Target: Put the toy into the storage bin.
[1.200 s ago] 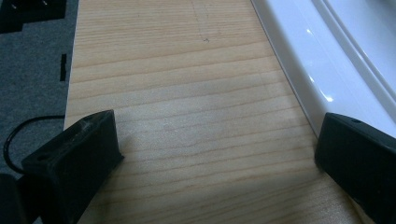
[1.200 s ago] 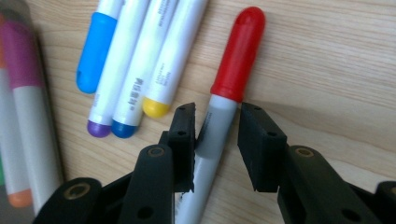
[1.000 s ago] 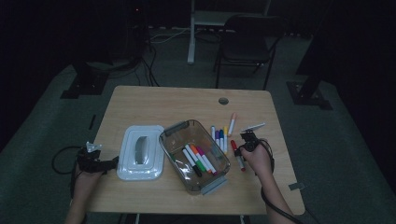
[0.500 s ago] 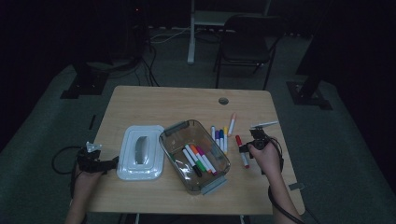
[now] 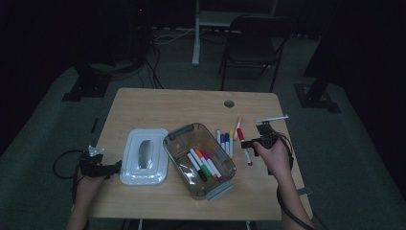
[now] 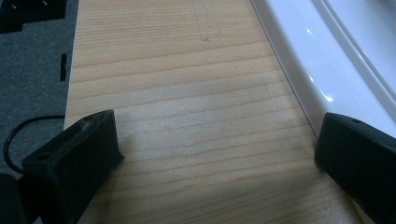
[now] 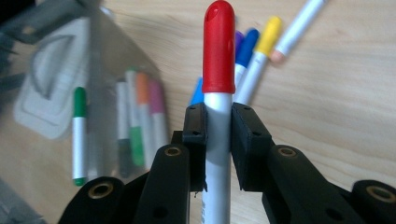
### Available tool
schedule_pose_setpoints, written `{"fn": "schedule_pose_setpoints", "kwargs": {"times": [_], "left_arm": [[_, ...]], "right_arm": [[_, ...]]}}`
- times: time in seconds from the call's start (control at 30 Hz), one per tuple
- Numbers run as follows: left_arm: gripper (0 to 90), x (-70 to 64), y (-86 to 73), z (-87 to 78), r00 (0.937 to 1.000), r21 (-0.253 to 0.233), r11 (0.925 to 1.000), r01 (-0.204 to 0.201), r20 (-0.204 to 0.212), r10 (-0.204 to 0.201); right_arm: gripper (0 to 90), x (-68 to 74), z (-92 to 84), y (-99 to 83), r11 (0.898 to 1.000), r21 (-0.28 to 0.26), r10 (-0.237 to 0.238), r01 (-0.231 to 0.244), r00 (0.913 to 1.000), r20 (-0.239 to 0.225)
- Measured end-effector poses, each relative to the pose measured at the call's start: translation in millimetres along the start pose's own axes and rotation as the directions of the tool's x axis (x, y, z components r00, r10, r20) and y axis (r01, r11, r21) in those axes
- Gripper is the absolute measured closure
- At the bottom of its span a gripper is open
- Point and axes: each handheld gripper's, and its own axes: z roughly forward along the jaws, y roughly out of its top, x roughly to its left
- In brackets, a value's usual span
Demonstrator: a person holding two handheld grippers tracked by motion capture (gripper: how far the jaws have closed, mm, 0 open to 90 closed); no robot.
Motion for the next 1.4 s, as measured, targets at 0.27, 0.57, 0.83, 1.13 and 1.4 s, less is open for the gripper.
{"fn": "schedule_pose_setpoints", "kwargs": {"times": [0.27,0.57,0.83,1.13,1.4], "left_arm": [[0.4,-0.1,0.0,0.0,1.0000,-0.001,1.0000,0.001,0.000,-0.001],[0.4,0.1,0.1,-0.1,1.0000,0.000,1.0000,-0.002,0.000,0.002],[0.4,0.1,0.0,0.0,1.0000,-0.001,1.0000,-0.001,0.000,0.001],[0.4,0.1,0.1,0.0,1.0000,-0.001,1.0000,-0.001,0.000,0.001],[0.4,0.1,0.1,-0.1,1.0000,0.001,1.0000,-0.002,0.000,0.002]], "right_arm": [[77.0,36.2,-15.9,15.9,0.995,-0.048,-0.089,0.086,0.9937,-0.069],[77.0,68.2,-13.6,25.5,0.989,-0.059,-0.143,0.137,0.9816,-0.126],[77.0,103.2,0.2,31.6,0.977,-0.029,-0.212,0.210,0.9638,-0.161],[77.0,137.1,29.1,28.7,0.957,0.048,-0.271,0.286,0.9421,-0.197],[77.0,157.5,60.4,23.9,0.938,0.123,-0.295,0.325,0.9308,-0.217]]}}
